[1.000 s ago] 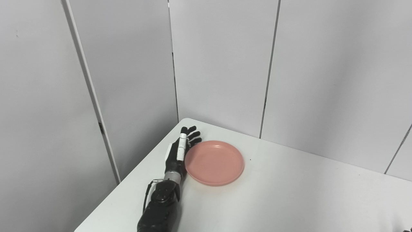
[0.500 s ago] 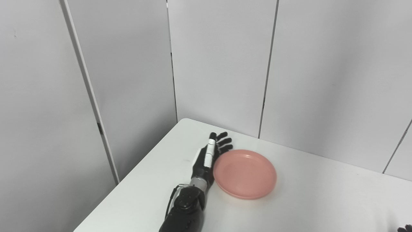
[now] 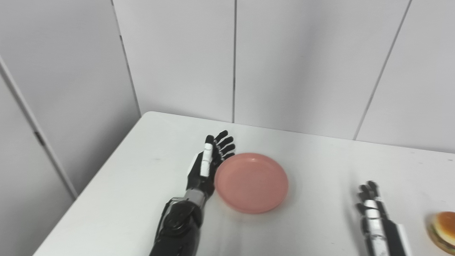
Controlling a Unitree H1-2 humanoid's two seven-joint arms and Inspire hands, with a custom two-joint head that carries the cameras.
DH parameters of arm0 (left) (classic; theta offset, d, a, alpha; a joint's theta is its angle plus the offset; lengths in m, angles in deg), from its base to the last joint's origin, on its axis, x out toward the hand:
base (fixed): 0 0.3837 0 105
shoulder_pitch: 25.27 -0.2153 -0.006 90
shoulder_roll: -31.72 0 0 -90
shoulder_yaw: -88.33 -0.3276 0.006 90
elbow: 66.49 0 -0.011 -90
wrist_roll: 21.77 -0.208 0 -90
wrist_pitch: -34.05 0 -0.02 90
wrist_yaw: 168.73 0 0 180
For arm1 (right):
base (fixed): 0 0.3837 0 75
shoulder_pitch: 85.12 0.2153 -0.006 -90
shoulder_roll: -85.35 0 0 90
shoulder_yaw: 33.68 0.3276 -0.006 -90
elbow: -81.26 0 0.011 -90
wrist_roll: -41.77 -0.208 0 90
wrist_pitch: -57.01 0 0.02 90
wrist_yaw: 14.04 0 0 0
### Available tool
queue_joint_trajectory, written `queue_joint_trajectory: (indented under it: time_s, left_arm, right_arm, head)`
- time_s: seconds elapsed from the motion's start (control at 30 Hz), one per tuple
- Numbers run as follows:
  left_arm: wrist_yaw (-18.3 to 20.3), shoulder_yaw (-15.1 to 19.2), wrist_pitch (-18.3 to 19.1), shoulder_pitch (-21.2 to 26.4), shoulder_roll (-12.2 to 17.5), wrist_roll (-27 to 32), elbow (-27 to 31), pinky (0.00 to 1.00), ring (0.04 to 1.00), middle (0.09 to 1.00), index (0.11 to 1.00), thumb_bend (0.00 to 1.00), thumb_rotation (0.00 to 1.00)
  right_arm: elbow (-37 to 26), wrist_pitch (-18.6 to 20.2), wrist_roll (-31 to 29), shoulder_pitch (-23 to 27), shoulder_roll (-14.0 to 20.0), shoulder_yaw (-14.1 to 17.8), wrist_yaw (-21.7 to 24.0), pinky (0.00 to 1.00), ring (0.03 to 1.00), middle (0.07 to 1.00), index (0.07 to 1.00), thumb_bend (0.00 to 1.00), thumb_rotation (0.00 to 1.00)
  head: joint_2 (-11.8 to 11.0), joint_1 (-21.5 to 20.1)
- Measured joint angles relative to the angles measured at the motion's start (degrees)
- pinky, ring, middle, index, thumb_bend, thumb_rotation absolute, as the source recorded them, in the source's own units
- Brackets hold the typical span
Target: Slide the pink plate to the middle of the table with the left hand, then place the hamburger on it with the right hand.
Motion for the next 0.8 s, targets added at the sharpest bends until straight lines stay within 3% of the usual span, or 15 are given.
queue_joint_trajectory:
  time_s: [0.1, 0.23, 0.4, 0.47, 0.53, 0.7, 0.8]
  left_arm:
    - [-0.03, -1.4, 0.27, -0.67, -0.72, -1.33, 1.0, 0.81, 0.804, 0.816, 0.803, 0.83, 0.99]
    - [-0.53, -1.78, 0.02, -0.66, -2.03, -2.17, 0.8, 0.75, 0.761, 0.775, 0.758, 0.83, 0.94]
    - [-0.19, -2.42, -0.36, 0.05, -3.35, -2.21, -0.47, 0.77, 0.772, 0.793, 0.78, 0.82, 0.99]
    - [0.55, -2.59, -0.39, 0.07, -3.56, -2.16, -0.56, 0.77, 0.775, 0.8, 0.787, 0.81, 1.0]
    - [1.24, -2.57, -0.7, 0.06, -3.82, -2.12, -0.6, 0.76, 0.775, 0.803, 0.787, 0.82, 0.99]
    - [1.56, -2.59, -1.14, -0.07, -4.54, -2.16, -0.57, 0.76, 0.783, 0.808, 0.791, 0.83, 0.99]
    - [1.55, -2.82, -1.23, -0.59, -5.16, -2.25, 0.13, 0.76, 0.78, 0.812, 0.797, 0.82, 1.0]
  right_arm:
    - [0.21, -0.01, 1.44, -0.08, -1.12, -0.62, -1.24, 1.0, 0.942, 0.94, 0.956, 0.58, 0.79]
    - [0.05, 0.0, 2.53, -0.09, -2.03, -1.34, -1.72, 1.0, 0.934, 0.929, 0.95, 0.59, 0.78]
    - [0.07, -0.02, 3.86, -0.01, -2.75, -1.56, -2.82, 1.0, 0.949, 0.926, 0.944, 0.6, 0.79]
    - [0.1, -0.04, 4.81, 0.05, -2.99, -1.62, -3.35, 1.0, 0.966, 0.924, 0.944, 0.58, 0.8]
    - [0.09, -0.05, 5.66, 0.29, -3.05, -1.71, -3.79, 1.0, 0.971, 0.924, 0.95, 0.56, 0.81]
    - [-1.28, 0.31, 7.94, 2.58, -1.03, -1.67, -3.61, 0.99, 0.945, 0.903, 0.924, 0.65, 0.82]
    - [-4.76, 4.02, 7.92, 4.58, 2.44, -1.58, -1.27, 1.0, 0.934, 0.894, 0.912, 0.63, 0.8]
  head:
    - [0.61, -2.28]
    - [1.4, -7.37]
    - [1.85, -11.07]
    - [2.02, -14.57]
    - [2.11, -14.77]
    - [2.11, -17.4]
    - [1.5, -17.93]
